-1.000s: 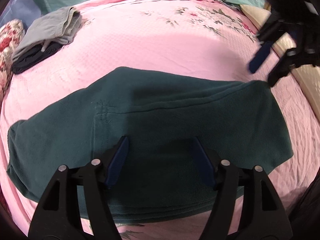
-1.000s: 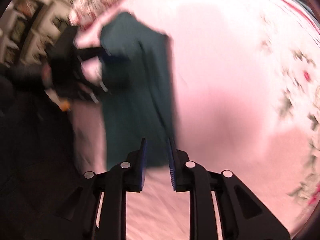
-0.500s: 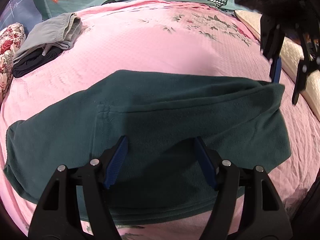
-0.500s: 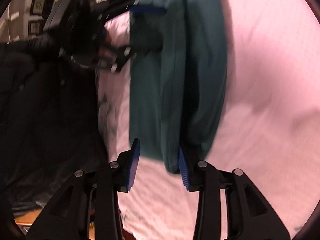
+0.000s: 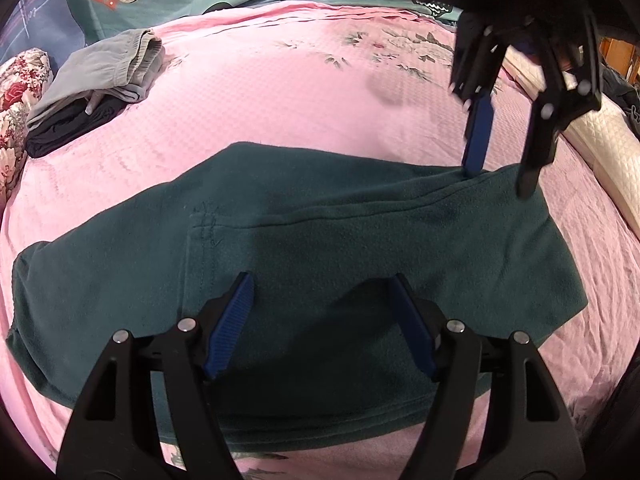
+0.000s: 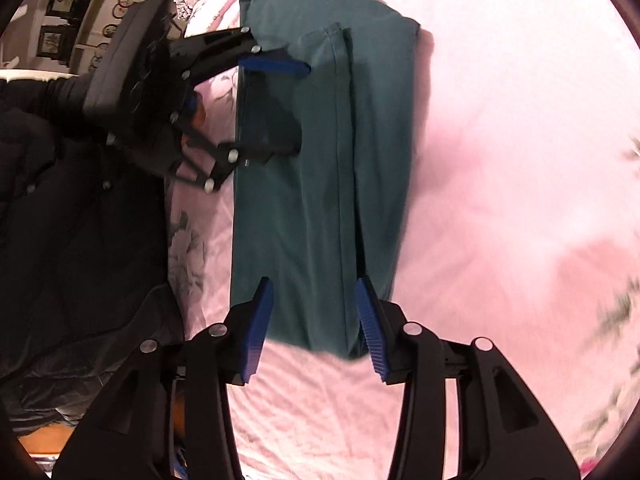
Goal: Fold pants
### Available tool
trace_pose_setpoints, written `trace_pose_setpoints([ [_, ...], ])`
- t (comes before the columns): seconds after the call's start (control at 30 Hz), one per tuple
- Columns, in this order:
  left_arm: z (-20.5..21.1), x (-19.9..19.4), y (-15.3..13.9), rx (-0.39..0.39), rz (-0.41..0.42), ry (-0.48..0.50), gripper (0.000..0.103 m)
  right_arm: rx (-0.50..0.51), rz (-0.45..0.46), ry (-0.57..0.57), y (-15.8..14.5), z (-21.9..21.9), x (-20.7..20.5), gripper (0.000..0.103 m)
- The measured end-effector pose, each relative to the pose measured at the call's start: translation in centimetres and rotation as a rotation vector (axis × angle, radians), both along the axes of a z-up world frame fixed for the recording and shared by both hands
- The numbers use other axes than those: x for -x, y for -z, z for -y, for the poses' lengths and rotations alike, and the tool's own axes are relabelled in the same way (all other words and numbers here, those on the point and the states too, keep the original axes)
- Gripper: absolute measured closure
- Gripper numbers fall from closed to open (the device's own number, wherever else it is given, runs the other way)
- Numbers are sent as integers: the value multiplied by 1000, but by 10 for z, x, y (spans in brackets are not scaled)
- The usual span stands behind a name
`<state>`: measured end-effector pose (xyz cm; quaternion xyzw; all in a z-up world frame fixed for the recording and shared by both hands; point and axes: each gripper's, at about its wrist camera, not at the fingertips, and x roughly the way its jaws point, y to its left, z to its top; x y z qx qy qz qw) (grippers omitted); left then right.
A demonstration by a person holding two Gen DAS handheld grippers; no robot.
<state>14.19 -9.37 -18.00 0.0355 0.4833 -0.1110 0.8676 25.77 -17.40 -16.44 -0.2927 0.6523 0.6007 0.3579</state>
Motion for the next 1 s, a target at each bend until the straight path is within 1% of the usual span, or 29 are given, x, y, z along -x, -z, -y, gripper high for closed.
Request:
trace_pose_setpoints([
  [0.07, 0, 1, 0, 1, 2, -1, 31, 21, -44, -23, 12, -10, 0, 59],
  [0.17, -1, 1, 0, 4, 8, -3, 31, 69, -113, -56, 21, -10, -1, 59],
  [0.27, -1, 1, 0, 9, 12, -10, 31, 152, -185, -95, 30, 3, 9, 59],
  [0.33, -1, 1, 1, 10, 16, -17, 31, 222, -190, -122, 37, 20, 10, 58],
  [0.4, 0, 1, 1, 9, 19, -20, 29, 197, -207, -73, 31, 20, 2, 59],
  [0.47, 1, 1, 1, 6, 17, -22, 29, 146, -208, -80, 24, 10, 2, 59],
  [0.5, 0, 1, 1, 8, 15, -22, 29, 138, -220, -94, 26, 4, 4, 58],
  [0.6, 0, 1, 1, 8, 14, -20, 29, 171, -248, -122, 41, -2, 11, 58],
  [0.67, 1, 0, 1, 8, 12, -15, 28, 194, -266, -142, 44, 2, 16, 58],
  [0.73, 1, -1, 1, 11, 9, -7, 28, 242, -221, -205, 40, 11, 21, 58],
  [0.77, 0, -1, 1, 12, 8, -6, 28, 238, -188, -215, 32, 15, 19, 60],
  [0.8, 0, -1, 1, 14, 6, -5, 28, 226, -183, -199, 24, 16, 15, 68],
  [0.83, 0, -1, 1, 13, 4, -2, 28, 206, -158, -180, 15, 16, 10, 78],
  [0.9, 1, -1, 2, 5, 4, 9, 28, 165, -78, -143, 0, 19, -1, 86],
  [0.97, 1, -1, 2, 2, 3, 14, 28, 160, -5, -78, -2, 28, -13, 88],
  [1.0, 2, -1, 2, -1, 1, 16, 28, 158, 35, -19, 0, 36, -21, 89],
])
